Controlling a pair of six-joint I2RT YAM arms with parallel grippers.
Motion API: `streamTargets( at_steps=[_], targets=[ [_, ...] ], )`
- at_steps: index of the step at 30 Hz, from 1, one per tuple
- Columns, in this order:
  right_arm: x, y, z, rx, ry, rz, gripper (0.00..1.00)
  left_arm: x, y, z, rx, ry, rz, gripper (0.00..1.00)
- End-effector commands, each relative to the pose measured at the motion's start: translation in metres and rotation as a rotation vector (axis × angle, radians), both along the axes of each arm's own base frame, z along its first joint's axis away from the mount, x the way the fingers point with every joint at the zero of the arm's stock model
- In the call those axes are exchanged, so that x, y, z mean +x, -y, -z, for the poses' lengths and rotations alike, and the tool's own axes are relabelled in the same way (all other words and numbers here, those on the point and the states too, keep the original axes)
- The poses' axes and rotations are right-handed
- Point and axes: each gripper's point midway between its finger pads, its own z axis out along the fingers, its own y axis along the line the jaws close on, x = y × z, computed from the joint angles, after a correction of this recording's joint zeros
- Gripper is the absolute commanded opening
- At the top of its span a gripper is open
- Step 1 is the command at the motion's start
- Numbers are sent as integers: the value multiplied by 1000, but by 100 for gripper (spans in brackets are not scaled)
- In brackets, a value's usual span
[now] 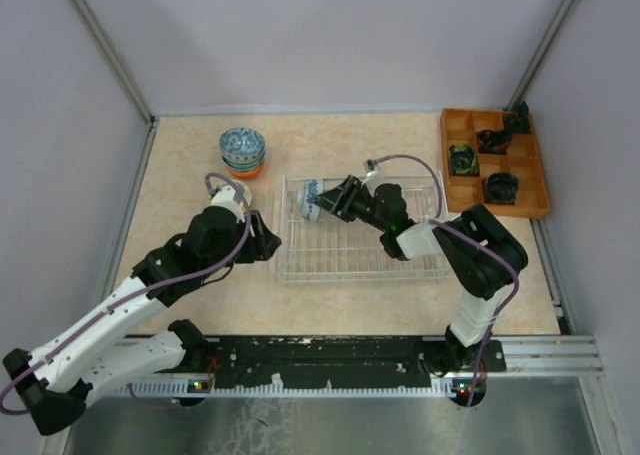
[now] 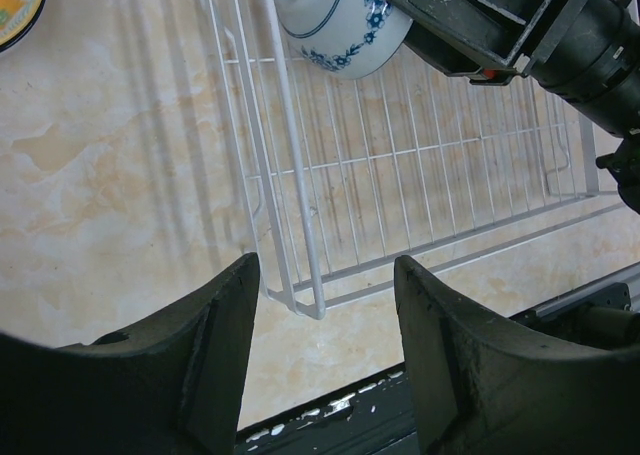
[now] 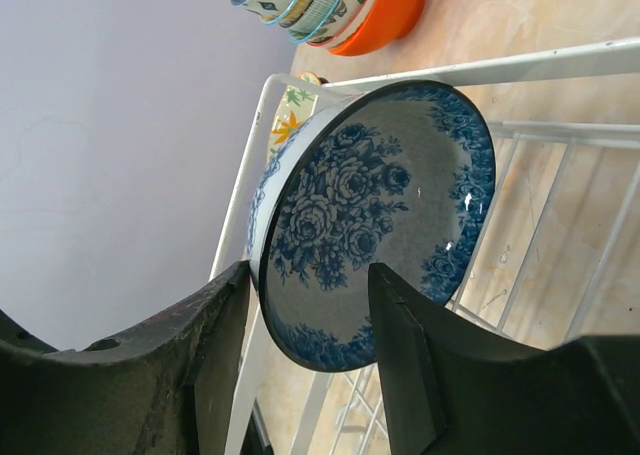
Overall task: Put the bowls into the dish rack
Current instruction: Adjust the bowl in the dish rack.
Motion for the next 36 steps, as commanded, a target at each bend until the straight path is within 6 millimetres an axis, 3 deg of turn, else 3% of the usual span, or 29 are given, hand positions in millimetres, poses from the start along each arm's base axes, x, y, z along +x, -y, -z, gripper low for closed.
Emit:
streamTargets(
  at_steps=[1,36],
  targets=[
    [10,0,-34,13,95,7,52,2,4,-8,-13,21,10,62],
    [9,-16,-52,2,135,-41,53,2,4,-7,-9,20,13,62]
  ],
)
